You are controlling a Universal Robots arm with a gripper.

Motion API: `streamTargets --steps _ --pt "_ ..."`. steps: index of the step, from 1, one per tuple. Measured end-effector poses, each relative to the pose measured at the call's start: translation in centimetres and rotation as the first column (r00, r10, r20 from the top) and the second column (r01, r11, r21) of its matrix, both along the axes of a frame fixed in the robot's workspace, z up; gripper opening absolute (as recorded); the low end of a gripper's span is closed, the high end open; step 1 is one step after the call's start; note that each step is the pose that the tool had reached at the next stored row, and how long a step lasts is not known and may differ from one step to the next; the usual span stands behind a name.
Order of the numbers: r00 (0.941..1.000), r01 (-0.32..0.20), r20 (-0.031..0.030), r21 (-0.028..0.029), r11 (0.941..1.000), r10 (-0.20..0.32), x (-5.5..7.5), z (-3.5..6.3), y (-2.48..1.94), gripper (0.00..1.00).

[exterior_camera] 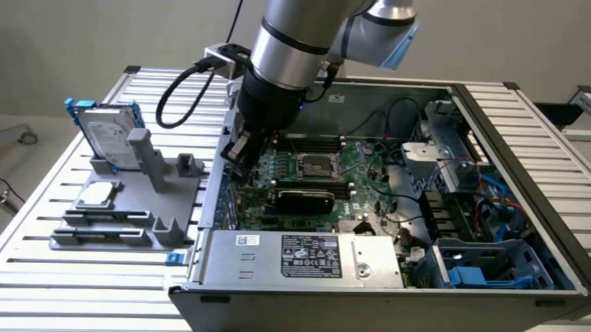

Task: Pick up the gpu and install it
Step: 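Press down on the gpu until it lock into place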

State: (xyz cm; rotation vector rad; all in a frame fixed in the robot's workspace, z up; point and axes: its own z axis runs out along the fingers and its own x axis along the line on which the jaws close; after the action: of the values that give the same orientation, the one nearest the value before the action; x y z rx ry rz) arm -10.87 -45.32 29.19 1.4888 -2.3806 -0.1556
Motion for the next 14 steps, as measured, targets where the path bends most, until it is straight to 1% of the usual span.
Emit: streamTargets --steps 5,10,14 --pt "0.9987 0.050 0.0001 -0.0001 0.9987 -0.050 0.00 -0.03 0.00 0.11" --pt "0.9949 0.101 0.0001 -0.0001 0.9949 -0.101 0.01 -0.05 0.02 0.11" --pt "0.9926 0.121 0.0004 0.0001 0.9926 -0.121 0.20 -0.05 0.03 0.11"
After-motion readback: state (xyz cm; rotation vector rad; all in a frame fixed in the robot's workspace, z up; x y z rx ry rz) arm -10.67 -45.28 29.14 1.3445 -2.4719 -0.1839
